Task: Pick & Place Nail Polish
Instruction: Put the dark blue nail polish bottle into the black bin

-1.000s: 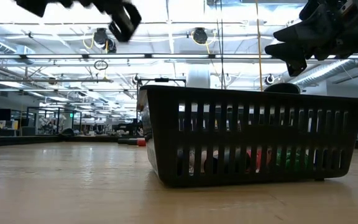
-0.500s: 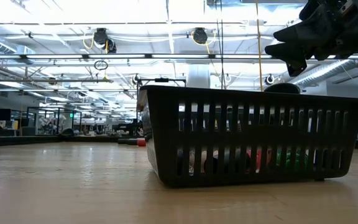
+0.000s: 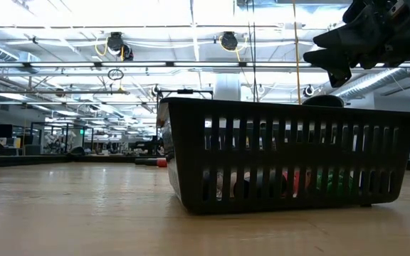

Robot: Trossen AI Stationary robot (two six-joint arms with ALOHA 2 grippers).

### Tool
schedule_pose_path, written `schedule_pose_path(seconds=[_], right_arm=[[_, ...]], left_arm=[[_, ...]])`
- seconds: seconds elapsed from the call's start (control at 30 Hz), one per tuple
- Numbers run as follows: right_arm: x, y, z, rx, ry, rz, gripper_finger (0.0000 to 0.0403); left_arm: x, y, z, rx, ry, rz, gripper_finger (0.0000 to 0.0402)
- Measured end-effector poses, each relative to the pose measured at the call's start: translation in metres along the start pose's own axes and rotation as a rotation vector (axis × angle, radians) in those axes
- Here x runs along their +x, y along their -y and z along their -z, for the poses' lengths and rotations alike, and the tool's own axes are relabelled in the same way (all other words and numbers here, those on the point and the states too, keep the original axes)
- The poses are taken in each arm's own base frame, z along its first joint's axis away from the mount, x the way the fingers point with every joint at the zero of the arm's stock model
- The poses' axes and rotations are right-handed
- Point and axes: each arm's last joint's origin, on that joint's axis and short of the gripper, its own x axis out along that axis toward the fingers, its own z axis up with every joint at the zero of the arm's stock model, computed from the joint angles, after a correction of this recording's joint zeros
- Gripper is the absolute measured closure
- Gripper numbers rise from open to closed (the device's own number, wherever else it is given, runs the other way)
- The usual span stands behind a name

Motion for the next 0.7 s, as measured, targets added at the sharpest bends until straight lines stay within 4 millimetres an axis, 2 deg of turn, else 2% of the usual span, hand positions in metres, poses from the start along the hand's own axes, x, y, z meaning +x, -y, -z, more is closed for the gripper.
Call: schedule_pose_path(seconds=[0.13,0.27,0.4,0.7], right_arm=[[0.000,0.000,0.000,0.000,0.000,0.000,0.0234],[0.000,0.000,0.000,0.000,0.000,0.000,0.0234],[0.000,0.000,0.000,0.000,-0.001,0.000,0.0234],[0.000,0.000,0.001,-0.002,-0.014,0.003,0.0234]], left_arm=[[0.008,-0.003,-0.013,0.037,-0.170,-0.344,0.0366],[0.008,-0.005,-0.011,0.133,-0.338,-0.742,0.0366],[0.004,-0.003,-0.007,0.298,-0.417,-1.057,0.0366],[-0.007,0.002,-0.011,0.434,-0.414,-1.495,0.0366]])
